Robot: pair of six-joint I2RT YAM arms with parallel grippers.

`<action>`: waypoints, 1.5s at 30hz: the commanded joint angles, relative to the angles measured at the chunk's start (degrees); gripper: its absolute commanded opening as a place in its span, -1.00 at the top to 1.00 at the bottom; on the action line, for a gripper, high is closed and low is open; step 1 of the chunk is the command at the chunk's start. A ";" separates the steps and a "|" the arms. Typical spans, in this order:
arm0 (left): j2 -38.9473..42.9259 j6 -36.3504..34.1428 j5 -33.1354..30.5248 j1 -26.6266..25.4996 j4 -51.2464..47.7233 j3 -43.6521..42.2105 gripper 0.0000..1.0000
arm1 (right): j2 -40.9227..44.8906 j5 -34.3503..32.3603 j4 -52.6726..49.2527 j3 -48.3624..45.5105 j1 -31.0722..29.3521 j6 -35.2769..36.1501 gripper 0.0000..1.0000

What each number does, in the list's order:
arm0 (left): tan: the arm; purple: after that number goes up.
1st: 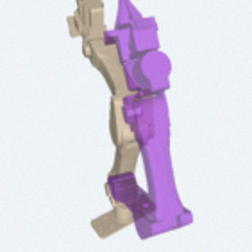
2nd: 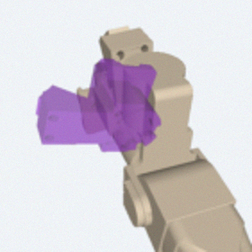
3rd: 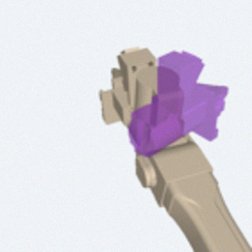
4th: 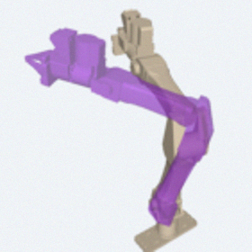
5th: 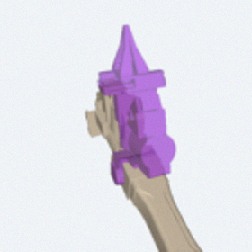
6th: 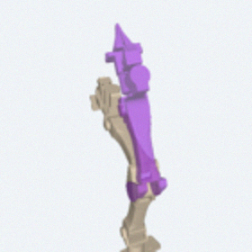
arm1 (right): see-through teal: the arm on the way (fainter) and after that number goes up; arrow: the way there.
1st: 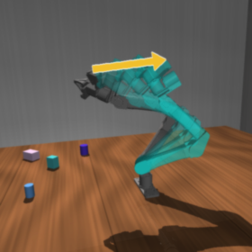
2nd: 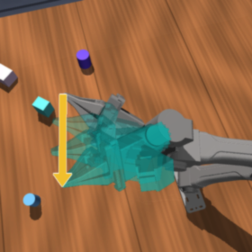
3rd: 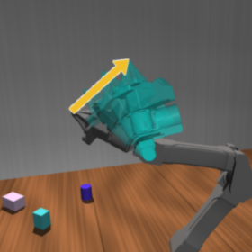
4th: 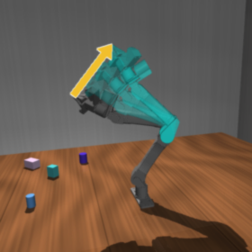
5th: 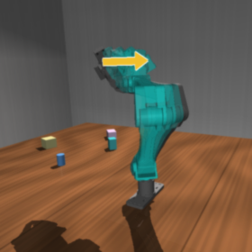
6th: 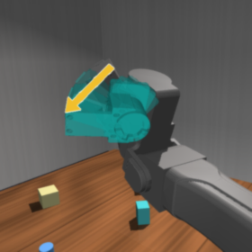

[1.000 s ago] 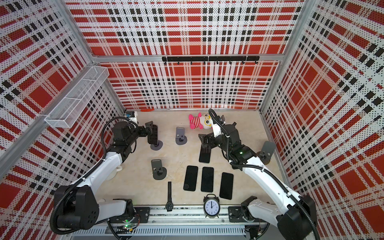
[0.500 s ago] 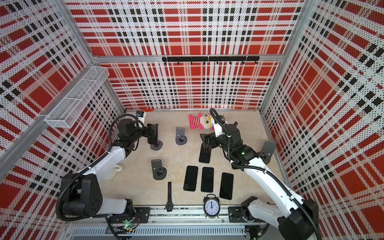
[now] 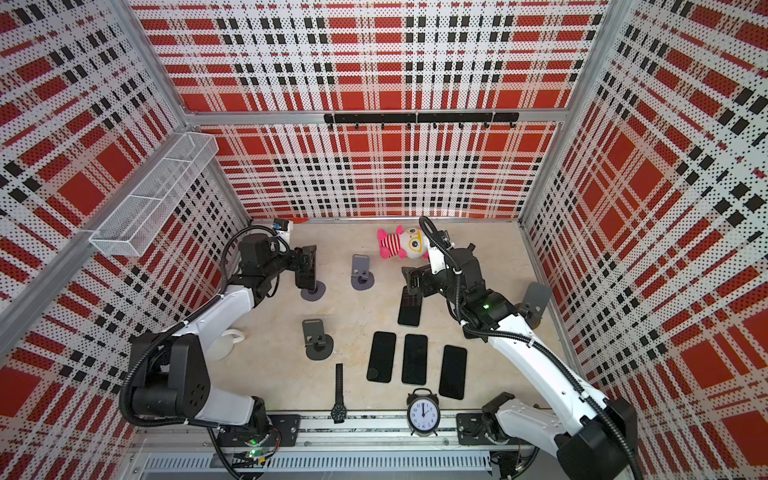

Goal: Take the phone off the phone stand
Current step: 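Reach the left gripper to the purple phone while the right nears the plush, then close the left gripper on the purple-edged phone on its stand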

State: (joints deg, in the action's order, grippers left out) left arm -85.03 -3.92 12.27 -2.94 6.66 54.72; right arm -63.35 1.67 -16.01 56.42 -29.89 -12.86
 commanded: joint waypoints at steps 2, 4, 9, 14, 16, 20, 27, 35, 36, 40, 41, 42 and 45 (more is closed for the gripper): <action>-3.04 0.70 0.71 0.13 -1.70 2.77 -0.96 | -0.19 -0.68 -0.02 0.26 -0.25 1.17 -0.99; -4.26 1.03 1.81 -0.46 -2.28 3.61 -0.96 | -0.47 -0.27 -0.87 0.78 -0.23 1.43 -1.00; -5.88 2.09 -6.37 -4.01 -2.47 5.33 -0.96 | -0.08 -0.75 -1.27 0.02 -0.22 0.86 -0.99; -7.91 1.99 -4.81 -4.37 -4.42 6.71 -1.00 | 2.26 -0.88 0.44 -3.15 -0.19 -1.17 -0.99; -8.39 2.13 -4.75 -4.14 -5.97 7.37 -0.99 | 2.99 -1.48 0.71 -3.92 -0.25 -1.35 -0.99; -8.73 2.70 -2.70 -3.05 -6.77 8.69 -0.99 | 3.01 -1.41 0.92 -4.42 -0.22 -1.29 -0.99; -8.41 1.29 -3.93 -2.55 -11.27 10.99 -0.97 | 3.36 -1.19 0.45 -3.93 -0.17 -2.56 -0.99; -9.20 -1.93 -5.70 -3.45 -14.56 12.32 -1.00 | 9.75 -3.95 -2.46 -6.57 -0.21 -3.93 -0.99; -9.16 -1.54 -5.97 -3.17 -14.59 12.05 -1.00 | 10.20 -3.96 -2.85 -6.72 -0.17 -4.49 -0.99; -8.79 -0.40 -4.14 -2.00 -13.25 10.44 -0.98 | 11.89 -3.32 -3.16 -7.54 -0.24 -6.26 -0.99; -8.75 -0.53 -3.99 -1.82 -13.34 10.34 -0.96 | 12.23 -3.58 -3.17 -7.64 -0.25 -6.42 -0.99; -8.75 -0.62 -4.05 -1.65 -13.34 10.26 -0.94 | 12.40 -3.86 -3.24 -7.66 -0.22 -6.52 -0.99; -8.83 -0.82 -3.06 -1.37 -13.08 10.04 -0.90 | 12.20 -3.88 -3.45 -6.91 -0.25 -6.93 -0.99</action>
State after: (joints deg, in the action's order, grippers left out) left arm -93.76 -4.36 7.55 -4.80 -6.24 65.08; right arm -51.83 -1.50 -18.70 49.28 -29.89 -18.79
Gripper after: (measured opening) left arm 0.952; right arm 0.997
